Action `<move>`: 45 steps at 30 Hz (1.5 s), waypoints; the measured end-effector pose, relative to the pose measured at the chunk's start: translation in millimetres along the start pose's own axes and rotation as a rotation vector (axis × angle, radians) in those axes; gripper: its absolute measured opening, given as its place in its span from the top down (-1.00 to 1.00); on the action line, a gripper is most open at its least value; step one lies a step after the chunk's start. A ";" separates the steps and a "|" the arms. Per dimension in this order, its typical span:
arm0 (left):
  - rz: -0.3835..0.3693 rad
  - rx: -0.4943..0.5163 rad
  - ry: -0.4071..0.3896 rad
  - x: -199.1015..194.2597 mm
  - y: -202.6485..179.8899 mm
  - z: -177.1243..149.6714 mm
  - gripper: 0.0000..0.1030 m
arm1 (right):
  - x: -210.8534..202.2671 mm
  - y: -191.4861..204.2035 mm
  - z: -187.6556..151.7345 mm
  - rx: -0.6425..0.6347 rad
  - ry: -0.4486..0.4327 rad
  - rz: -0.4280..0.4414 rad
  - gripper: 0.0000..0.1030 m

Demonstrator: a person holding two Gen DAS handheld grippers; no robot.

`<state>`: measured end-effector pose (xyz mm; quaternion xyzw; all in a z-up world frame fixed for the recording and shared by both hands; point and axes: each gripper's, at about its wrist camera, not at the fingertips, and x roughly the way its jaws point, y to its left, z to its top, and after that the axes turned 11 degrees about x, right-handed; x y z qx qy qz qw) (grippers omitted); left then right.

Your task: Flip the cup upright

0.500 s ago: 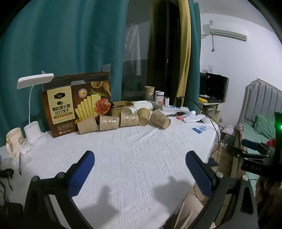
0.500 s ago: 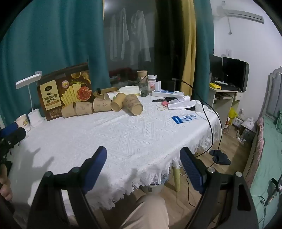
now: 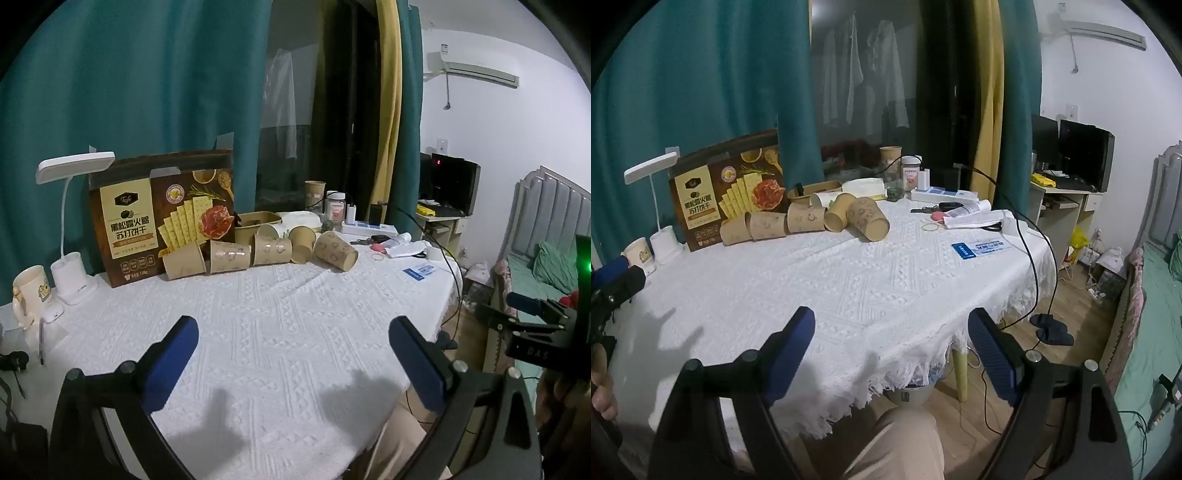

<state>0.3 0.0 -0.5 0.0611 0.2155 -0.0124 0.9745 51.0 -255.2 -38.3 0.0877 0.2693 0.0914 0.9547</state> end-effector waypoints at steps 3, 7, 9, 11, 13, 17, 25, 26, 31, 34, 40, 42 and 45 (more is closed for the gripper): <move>-0.002 -0.001 0.000 -0.3 0.1 -0.2 -0.99 | -0.1 -3.2 1.2 0.001 0.001 -0.001 -0.62; -0.001 -0.001 -0.001 -0.4 0.2 0.1 -0.99 | -0.2 -1.6 1.0 -0.001 -0.002 -0.001 -0.62; 0.000 0.000 -0.001 -0.2 0.3 -0.1 -0.99 | -1.0 -1.5 1.1 0.001 -0.002 -0.001 -0.62; 0.000 -0.001 -0.001 0.3 1.6 1.2 -0.99 | -0.2 -0.7 0.0 0.001 -0.003 -0.003 -0.62; 0.000 -0.001 -0.002 0.2 1.6 1.3 -0.99 | -0.4 -0.7 0.3 0.002 -0.003 -0.003 -0.62; 0.004 0.001 -0.007 0.7 5.6 0.1 -0.99 | -0.5 -0.6 0.7 0.003 -0.002 -0.003 -0.62; 0.006 0.002 -0.011 -2.7 5.8 7.0 -0.99 | -0.4 -0.5 0.6 0.001 -0.003 -0.003 -0.62; 0.007 0.004 -0.012 -2.6 6.2 7.6 -0.99 | -0.1 -0.9 0.5 0.000 -0.001 -0.003 -0.62; 0.009 0.006 -0.015 -2.2 6.5 9.4 -0.99 | -0.2 -0.8 1.0 0.003 0.000 -0.003 -0.62; 0.009 0.007 -0.016 -2.5 6.4 8.9 -0.99 | -0.2 -0.7 1.0 0.002 0.000 -0.003 -0.62; 0.008 0.006 -0.019 -2.9 6.4 8.9 -0.99 | -0.2 -0.8 1.3 0.003 0.001 -0.002 -0.62; 0.009 0.007 -0.017 -2.2 6.5 9.8 -0.99 | -0.4 -0.9 1.3 0.002 0.000 -0.002 -0.62; 0.009 0.006 -0.020 -3.2 6.3 9.2 -0.99 | -0.4 -1.0 1.4 0.003 0.001 -0.001 -0.62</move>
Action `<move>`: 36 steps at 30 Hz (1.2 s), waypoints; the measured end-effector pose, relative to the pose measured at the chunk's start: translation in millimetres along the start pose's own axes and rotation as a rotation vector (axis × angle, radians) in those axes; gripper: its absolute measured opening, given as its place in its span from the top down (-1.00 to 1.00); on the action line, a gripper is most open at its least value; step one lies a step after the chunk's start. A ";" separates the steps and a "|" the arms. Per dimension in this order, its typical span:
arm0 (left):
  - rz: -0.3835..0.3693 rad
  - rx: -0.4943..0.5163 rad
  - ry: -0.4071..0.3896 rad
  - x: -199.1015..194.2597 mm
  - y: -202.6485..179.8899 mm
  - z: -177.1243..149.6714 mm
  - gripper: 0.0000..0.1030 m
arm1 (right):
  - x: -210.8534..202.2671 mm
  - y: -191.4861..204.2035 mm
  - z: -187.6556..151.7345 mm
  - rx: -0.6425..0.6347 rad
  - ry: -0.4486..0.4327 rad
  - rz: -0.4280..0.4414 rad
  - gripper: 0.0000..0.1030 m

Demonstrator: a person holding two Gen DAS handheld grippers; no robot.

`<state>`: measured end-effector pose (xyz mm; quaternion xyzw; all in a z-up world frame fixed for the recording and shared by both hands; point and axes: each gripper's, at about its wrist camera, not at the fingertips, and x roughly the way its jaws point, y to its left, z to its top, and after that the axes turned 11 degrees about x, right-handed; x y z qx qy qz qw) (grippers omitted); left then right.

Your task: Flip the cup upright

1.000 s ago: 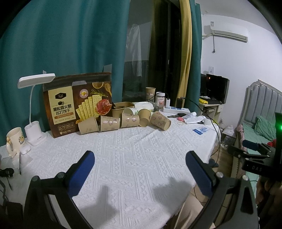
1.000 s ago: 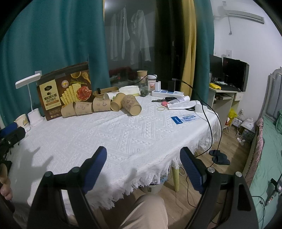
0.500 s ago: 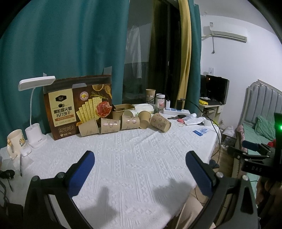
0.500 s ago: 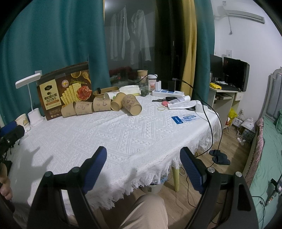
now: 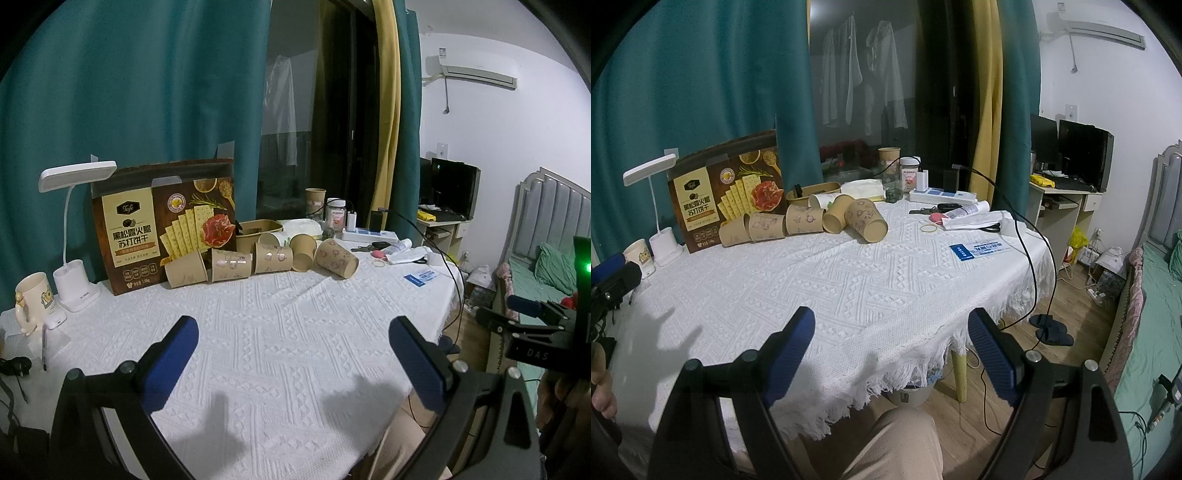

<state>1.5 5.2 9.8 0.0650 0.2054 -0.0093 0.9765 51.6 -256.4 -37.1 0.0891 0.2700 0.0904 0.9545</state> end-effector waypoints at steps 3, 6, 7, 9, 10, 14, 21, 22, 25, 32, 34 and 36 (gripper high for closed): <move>0.001 0.000 -0.001 0.3 0.0 -0.1 -0.99 | 0.1 0.0 0.0 -0.001 -0.001 0.000 -0.62; -0.003 0.001 -0.002 -0.1 -0.6 1.7 -0.99 | 0.2 0.1 0.1 0.001 -0.002 0.000 -0.62; -0.007 0.002 -0.004 -0.5 -1.1 2.4 -0.99 | 0.3 0.3 0.1 -0.001 -0.002 -0.001 -0.62; -0.007 0.005 -0.007 -1.6 -2.7 5.0 -0.99 | 0.7 -0.3 0.5 -0.001 -0.002 0.000 -0.62; -0.007 0.006 -0.008 -1.8 -3.3 5.9 -0.99 | 0.5 0.2 0.5 -0.001 -0.002 -0.001 -0.62; -0.007 0.005 -0.013 -1.6 -3.7 6.1 -0.99 | 0.7 -0.1 0.7 0.000 -0.001 0.000 -0.62; -0.017 0.005 -0.015 -1.7 -4.2 5.7 -0.99 | 1.4 -0.5 0.7 -0.001 -0.001 0.000 -0.62; -0.013 0.008 -0.013 -1.4 -4.5 5.3 -0.99 | 1.3 -0.3 0.6 0.001 -0.002 0.000 -0.62; 0.012 0.028 -0.006 -0.3 -7.1 5.0 -0.99 | 1.6 -0.2 0.5 0.000 -0.002 0.001 -0.62; 0.015 0.003 -0.016 6.8 -4.7 5.8 -0.99 | 4.5 0.0 2.0 0.004 0.005 0.007 -0.62; 0.008 0.003 -0.021 9.4 -5.5 7.6 -0.99 | 8.7 -0.7 4.5 0.007 0.008 0.008 -0.62; 0.001 0.007 -0.021 14.1 -7.2 10.1 -0.99 | 14.4 -2.1 7.5 0.010 0.013 0.010 -0.62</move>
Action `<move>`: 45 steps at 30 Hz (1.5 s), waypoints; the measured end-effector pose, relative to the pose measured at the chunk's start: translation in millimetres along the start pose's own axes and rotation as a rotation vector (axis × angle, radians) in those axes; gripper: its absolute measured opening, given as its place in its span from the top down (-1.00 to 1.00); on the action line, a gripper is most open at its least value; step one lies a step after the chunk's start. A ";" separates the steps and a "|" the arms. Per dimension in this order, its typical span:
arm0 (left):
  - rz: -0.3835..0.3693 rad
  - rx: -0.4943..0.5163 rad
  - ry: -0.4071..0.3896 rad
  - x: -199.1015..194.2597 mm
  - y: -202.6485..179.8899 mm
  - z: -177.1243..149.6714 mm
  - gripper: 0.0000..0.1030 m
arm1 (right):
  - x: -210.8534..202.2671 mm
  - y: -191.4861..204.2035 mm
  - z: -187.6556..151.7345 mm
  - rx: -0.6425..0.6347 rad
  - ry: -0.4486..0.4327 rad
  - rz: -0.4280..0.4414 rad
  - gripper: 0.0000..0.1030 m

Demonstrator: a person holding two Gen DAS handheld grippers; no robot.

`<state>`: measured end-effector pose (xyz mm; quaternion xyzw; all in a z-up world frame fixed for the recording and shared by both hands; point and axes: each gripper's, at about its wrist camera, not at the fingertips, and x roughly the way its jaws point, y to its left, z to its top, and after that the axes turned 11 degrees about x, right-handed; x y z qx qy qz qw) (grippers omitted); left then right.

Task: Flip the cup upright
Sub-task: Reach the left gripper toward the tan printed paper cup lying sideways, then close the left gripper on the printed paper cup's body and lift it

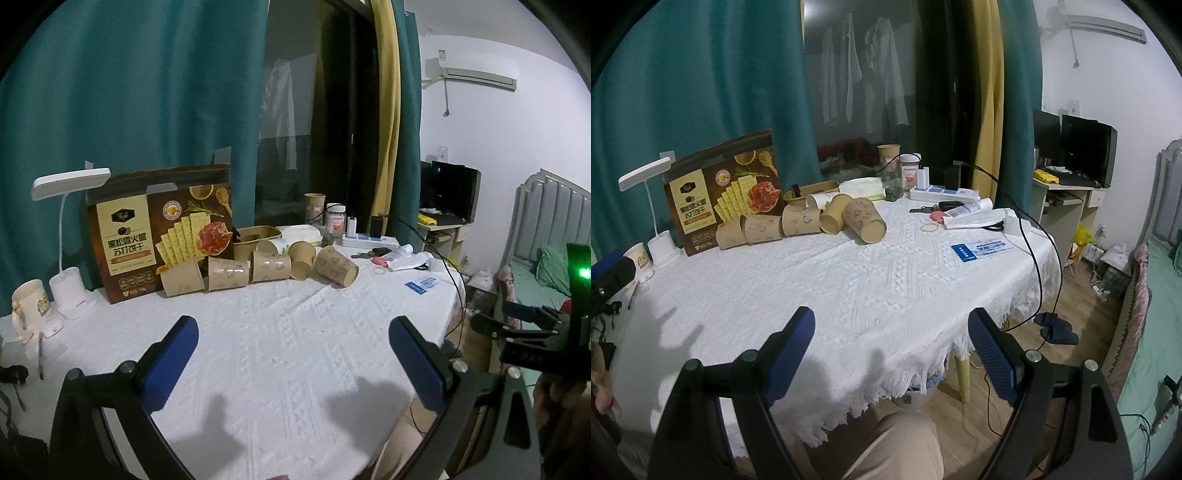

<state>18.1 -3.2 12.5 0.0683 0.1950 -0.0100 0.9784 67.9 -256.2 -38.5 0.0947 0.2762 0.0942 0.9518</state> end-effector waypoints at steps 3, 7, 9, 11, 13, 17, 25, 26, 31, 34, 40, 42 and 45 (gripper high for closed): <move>-0.020 0.002 0.015 10.3 -2.0 3.5 -0.99 | 15.7 -4.5 6.7 0.005 0.007 0.006 -0.62; -0.036 -0.004 0.094 40.3 -3.4 10.1 -0.99 | 33.8 -13.1 15.1 0.012 0.015 0.010 -0.62; -0.059 -0.045 0.137 60.8 0.6 13.9 -0.99 | 46.9 -17.2 20.7 0.009 0.027 0.007 -0.62; -0.080 -0.078 0.170 84.2 5.0 17.9 -0.99 | 65.1 -23.9 27.0 0.002 0.057 0.005 -0.62; -0.101 -0.087 0.211 110.1 5.2 21.6 -0.99 | 83.1 -31.5 32.9 0.003 0.078 -0.002 -0.62; -0.157 -0.083 0.281 166.3 -5.0 30.1 -0.99 | 120.2 -47.0 44.4 -0.014 0.111 -0.019 -0.62; -0.219 -0.107 0.415 277.2 -26.6 36.3 -0.99 | 190.9 -84.2 68.7 0.011 0.163 -0.056 -0.62; -0.230 -0.129 0.429 291.0 -28.5 37.3 -0.99 | 201.5 -90.8 71.8 0.021 0.172 -0.061 -0.62; -0.251 -0.241 0.476 340.2 -30.6 44.3 -0.99 | 226.5 -111.0 81.6 0.050 0.183 -0.071 -0.62; -0.240 -0.264 0.481 364.8 -33.1 54.2 -0.99 | 234.4 -121.4 84.2 0.069 0.183 -0.071 -0.62; -0.255 -0.309 0.506 404.5 -43.6 63.5 -0.99 | 247.6 -141.1 77.3 0.125 0.209 -0.057 -0.62; -0.266 -0.340 0.516 416.0 -45.9 60.5 -0.99 | 246.8 -144.2 75.8 0.139 0.209 -0.056 -0.62; -0.301 -0.371 0.534 428.4 -49.4 53.7 -0.71 | 243.3 -147.2 73.2 0.149 0.203 -0.055 -0.62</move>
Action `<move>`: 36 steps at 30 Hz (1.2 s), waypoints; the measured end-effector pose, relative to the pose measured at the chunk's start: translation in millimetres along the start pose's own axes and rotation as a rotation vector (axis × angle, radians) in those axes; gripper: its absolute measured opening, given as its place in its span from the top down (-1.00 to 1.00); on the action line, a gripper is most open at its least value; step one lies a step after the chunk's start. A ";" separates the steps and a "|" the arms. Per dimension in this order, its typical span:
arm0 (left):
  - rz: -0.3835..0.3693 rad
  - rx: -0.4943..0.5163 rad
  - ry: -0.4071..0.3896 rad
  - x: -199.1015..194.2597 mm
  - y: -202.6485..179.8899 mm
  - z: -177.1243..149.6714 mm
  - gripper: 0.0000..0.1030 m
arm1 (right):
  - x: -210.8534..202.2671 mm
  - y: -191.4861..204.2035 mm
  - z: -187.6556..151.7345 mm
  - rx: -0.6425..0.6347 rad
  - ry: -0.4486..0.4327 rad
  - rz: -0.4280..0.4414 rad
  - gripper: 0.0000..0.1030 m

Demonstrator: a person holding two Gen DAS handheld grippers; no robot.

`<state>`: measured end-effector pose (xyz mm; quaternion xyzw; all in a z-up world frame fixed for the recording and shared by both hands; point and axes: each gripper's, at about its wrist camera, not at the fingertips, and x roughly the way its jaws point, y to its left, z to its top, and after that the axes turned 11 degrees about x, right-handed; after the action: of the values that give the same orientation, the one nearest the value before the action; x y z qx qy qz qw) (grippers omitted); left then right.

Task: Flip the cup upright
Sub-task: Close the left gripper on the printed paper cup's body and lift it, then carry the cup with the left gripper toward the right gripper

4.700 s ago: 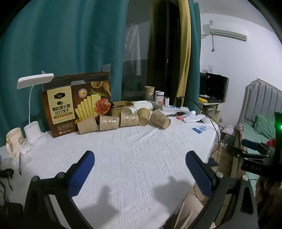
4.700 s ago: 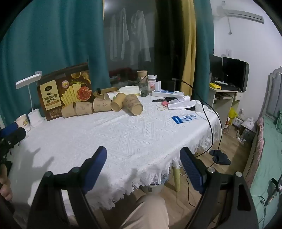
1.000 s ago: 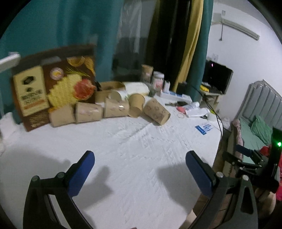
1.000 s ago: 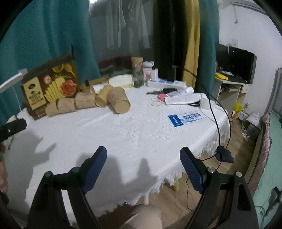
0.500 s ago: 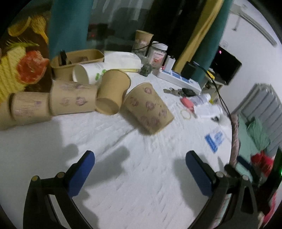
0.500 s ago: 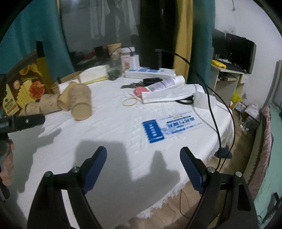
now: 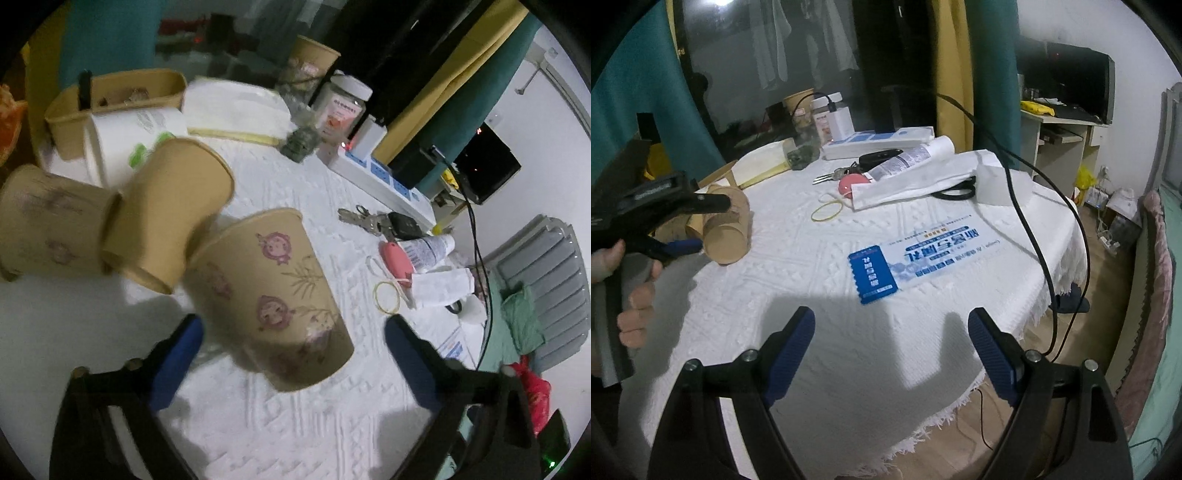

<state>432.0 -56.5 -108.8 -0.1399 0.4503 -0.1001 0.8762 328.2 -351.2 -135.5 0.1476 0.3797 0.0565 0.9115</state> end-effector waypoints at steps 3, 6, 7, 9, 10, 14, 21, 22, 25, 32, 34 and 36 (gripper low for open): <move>-0.039 -0.016 0.036 9.7 2.5 -2.8 -0.41 | -4.0 -2.4 -4.2 0.008 0.002 -0.006 -0.62; -0.042 -0.007 0.028 4.7 1.9 -6.5 -0.31 | -11.0 -2.8 -9.7 0.015 0.002 -0.010 -0.62; -0.046 -0.004 0.025 2.2 1.6 -7.2 -0.31 | -14.2 -2.3 -11.6 0.016 0.002 -0.011 -0.62; -0.057 0.002 0.020 -8.2 0.5 -11.3 -0.30 | -20.3 0.3 -14.0 0.015 -0.001 -0.012 -0.62; -0.059 0.007 0.018 -11.4 0.1 -11.6 -0.30 | -24.8 2.8 -15.6 0.010 -0.004 -0.012 -0.62; -0.074 0.036 0.001 -43.8 -2.9 -30.1 -0.30 | -44.1 15.0 -22.0 -0.008 -0.021 -0.010 -0.62; -0.104 0.052 0.000 -108.6 2.6 -91.0 -0.30 | -83.6 47.3 -45.9 -0.043 -0.043 0.021 -0.62; -0.105 0.052 -0.001 -119.2 4.0 -102.5 -0.30 | -88.6 52.8 -51.0 -0.049 -0.044 0.024 -0.62; -0.117 0.035 -0.002 -148.8 10.8 -138.6 -0.30 | -99.9 68.8 -67.7 -0.068 -0.039 0.033 -0.62; -0.096 0.010 0.017 -192.7 27.3 -207.4 -0.30 | -117.8 104.5 -106.6 -0.128 0.000 0.067 -0.62; -0.084 0.011 0.031 -195.8 31.3 -221.1 -0.30 | -121.7 112.5 -115.6 -0.138 0.010 0.077 -0.62; -0.066 0.015 0.054 -195.6 35.5 -232.4 -0.30 | -124.9 119.9 -124.1 -0.147 0.021 0.086 -0.62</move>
<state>131.6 -0.1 -101.0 -0.1453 0.4681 -0.1364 0.8609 153.3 -236.1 -96.7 0.0958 0.3772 0.1249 0.9127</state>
